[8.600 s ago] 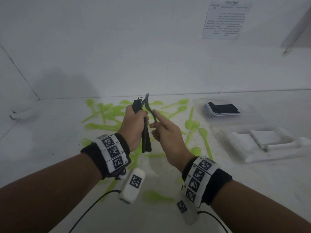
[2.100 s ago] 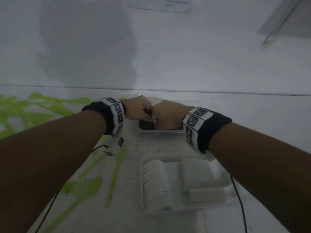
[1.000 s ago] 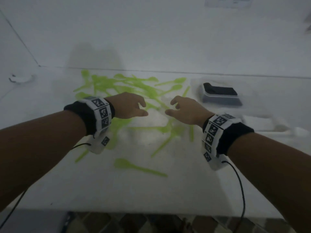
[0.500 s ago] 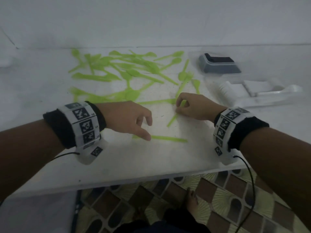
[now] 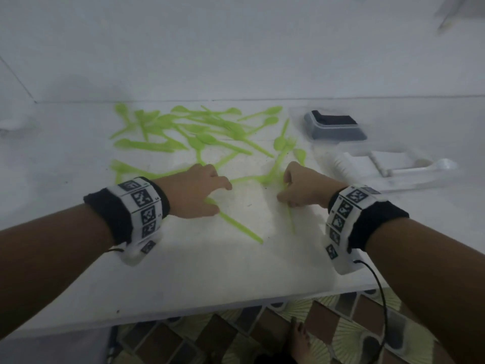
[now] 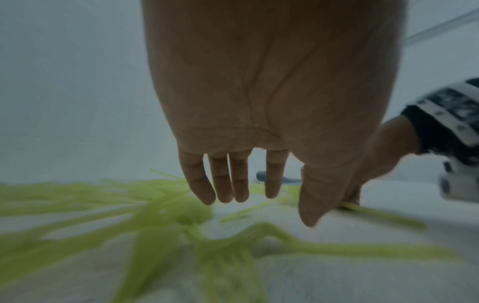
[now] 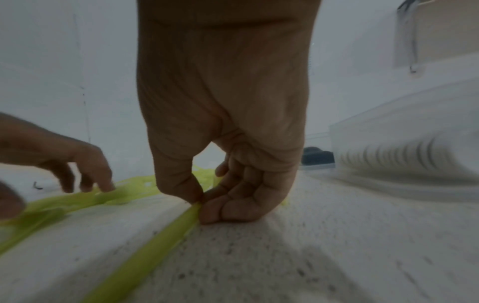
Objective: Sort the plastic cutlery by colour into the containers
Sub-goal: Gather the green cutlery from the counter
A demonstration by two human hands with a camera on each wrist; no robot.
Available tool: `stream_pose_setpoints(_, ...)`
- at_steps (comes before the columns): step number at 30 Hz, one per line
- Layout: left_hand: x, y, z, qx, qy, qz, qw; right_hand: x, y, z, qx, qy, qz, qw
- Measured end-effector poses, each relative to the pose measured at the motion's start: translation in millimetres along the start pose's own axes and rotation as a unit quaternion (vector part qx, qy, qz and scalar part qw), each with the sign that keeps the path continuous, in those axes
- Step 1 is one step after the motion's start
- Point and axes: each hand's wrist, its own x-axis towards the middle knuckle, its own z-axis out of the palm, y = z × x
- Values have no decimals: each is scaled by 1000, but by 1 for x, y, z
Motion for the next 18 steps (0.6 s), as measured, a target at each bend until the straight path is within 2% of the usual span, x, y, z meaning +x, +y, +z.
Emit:
stream_pose_setpoints(2, 16, 10, -6, -7, 18, -1, 1000, -2, 5, 1, 44, 15, 10, 999)
stream_pose_setpoints(6, 58, 30, -14, 51, 58, 11, 997, -4, 12, 1, 109, 33, 48, 992)
stream_pose_setpoints(9, 83, 39, -16, 88, 36, -2, 995, -5, 12, 0, 85, 31, 54, 994)
stream_pose_setpoints(13, 91, 35, -12, 81, 30, 7, 996, -2, 10, 0, 97, 29, 50, 994)
stream_pose_setpoints(15, 89, 26, -11, 64, 28, 8, 998, -1, 16, 0, 126, 75, 47, 988)
stream_pose_setpoints(18, 87, 10, -18, 24, 16, 0, 1000, 0, 25, -4, 200, 173, 57, 963)
